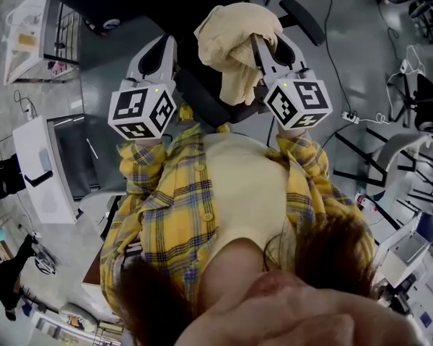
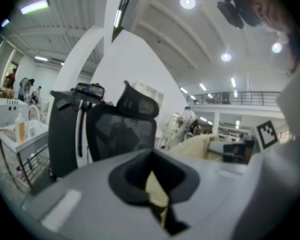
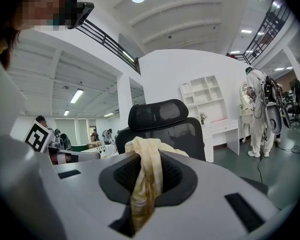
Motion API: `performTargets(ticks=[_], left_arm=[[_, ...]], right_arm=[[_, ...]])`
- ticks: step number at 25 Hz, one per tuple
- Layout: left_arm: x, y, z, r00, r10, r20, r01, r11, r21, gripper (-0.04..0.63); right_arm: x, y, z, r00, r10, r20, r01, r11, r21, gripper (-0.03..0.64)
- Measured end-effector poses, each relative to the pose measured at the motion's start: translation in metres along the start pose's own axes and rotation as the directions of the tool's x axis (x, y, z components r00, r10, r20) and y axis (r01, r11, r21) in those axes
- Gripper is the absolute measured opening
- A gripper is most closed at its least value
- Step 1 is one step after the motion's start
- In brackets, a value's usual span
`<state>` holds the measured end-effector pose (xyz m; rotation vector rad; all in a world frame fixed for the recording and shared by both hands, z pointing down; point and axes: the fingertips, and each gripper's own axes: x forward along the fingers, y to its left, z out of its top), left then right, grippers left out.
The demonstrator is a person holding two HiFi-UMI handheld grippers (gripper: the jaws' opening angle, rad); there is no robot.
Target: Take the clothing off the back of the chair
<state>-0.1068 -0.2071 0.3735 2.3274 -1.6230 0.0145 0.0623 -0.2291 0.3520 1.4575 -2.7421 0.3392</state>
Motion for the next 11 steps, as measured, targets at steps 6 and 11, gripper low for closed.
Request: performTargets(ticks=[6, 11], left_arm=[[0.0024, -0.0063, -0.0003, 1.0, -0.019, -0.001, 0.019, 1.0, -0.001, 0.005], [0.0028, -0.0024, -0.0006, 1.0, -0.016, -0.008, 0.016, 1.0, 0.006, 0.005]], right_arm=[[-0.003, -0.0003, 0.001, 1.0, -0.006, 0.001, 0.006, 1.0, -0.002, 0.054], [0.0001, 0.0004, -0.0007, 1.0, -0.008, -0.001, 0.008, 1.0, -0.001, 0.054]])
